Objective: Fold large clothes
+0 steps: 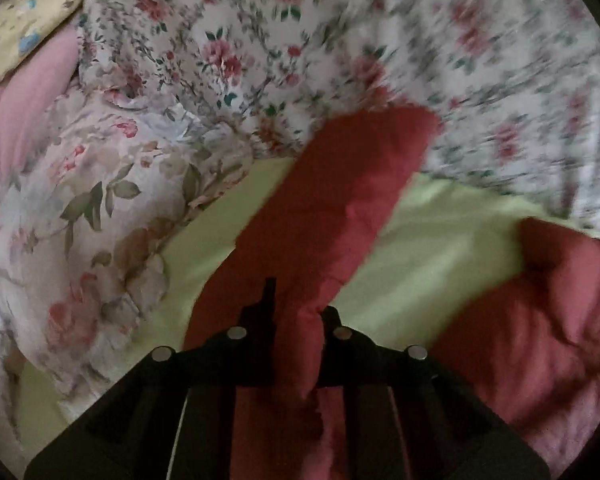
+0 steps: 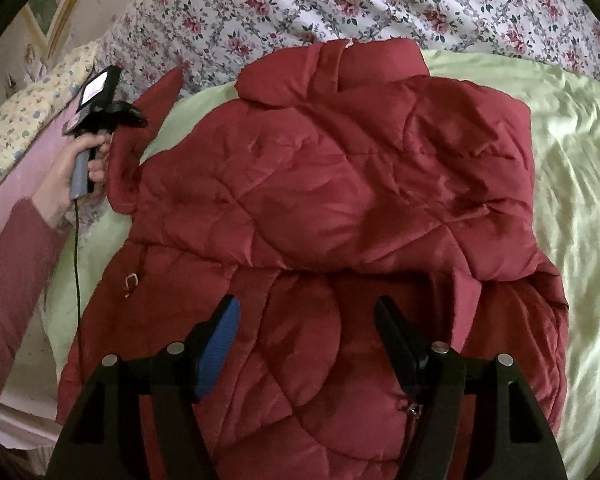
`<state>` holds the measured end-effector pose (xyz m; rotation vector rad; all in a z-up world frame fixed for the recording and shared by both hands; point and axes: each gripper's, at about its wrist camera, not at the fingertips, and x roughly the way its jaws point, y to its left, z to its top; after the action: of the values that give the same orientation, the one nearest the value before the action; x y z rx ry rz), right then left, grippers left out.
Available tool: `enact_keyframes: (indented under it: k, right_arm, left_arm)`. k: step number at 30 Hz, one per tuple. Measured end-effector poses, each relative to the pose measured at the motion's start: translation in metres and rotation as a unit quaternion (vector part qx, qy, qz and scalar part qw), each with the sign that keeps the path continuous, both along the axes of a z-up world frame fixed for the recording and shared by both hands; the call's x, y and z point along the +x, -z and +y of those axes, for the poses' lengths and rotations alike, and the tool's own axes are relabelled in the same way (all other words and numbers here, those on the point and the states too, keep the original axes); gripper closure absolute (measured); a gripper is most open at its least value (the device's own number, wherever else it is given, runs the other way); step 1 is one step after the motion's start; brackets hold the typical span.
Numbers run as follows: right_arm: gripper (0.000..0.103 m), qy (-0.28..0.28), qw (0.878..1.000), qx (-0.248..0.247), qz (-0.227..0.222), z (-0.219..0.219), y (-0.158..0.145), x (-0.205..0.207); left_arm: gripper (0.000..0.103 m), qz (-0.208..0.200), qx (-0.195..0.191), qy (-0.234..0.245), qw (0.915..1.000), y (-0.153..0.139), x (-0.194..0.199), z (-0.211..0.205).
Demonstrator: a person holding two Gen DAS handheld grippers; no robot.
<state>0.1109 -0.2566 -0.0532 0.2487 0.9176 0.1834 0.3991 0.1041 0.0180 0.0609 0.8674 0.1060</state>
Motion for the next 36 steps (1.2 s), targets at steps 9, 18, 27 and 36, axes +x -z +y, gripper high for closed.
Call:
enact_keyframes:
  k: [9, 18, 27, 36]
  right_arm:
    - [0.032, 0.003, 1.000, 0.003, -0.007, 0.005, -0.004, -0.008]
    - [0.032, 0.022, 1.000, 0.002, -0.008, -0.007, -0.006, -0.020]
    - [0.032, 0.052, 0.998, 0.023, -0.018, -0.027, -0.012, -0.030]
    - [0.032, 0.058, 0.997, 0.042, -0.026, -0.037, -0.016, -0.024]
  left_arm:
    - [0.095, -0.031, -0.120, 0.098, 0.9874, -0.025, -0.101, -0.037]
    - [0.095, -0.039, -0.192, 0.183, 0.9636, -0.031, -0.162, -0.083]
    - [0.095, -0.018, -0.193, 0.229, 0.9539, -0.005, -0.183, -0.134]
    - [0.095, 0.000, -0.149, 0.260, 0.9541, 0.031, -0.195, -0.173]
